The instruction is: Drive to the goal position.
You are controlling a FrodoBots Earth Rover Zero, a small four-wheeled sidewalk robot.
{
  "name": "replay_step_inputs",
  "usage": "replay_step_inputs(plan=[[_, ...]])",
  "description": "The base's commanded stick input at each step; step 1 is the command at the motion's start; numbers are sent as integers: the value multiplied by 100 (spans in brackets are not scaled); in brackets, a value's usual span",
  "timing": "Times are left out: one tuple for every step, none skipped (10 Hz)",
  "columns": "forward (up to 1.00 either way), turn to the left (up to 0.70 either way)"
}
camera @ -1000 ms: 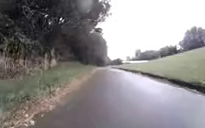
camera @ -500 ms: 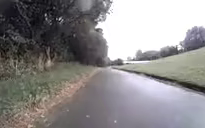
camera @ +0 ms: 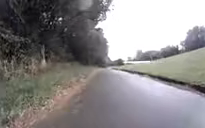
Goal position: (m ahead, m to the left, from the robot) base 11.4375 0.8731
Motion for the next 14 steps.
replay_step_inputs(plan=[[100, -33], [100, -33], [100, -32], [100, -31], [100, -27], [100, -21], [100, -16], [100, -10], [100, -4], [100, -1], [100, -8], [100, -15], [100, -22], [100, -29]])
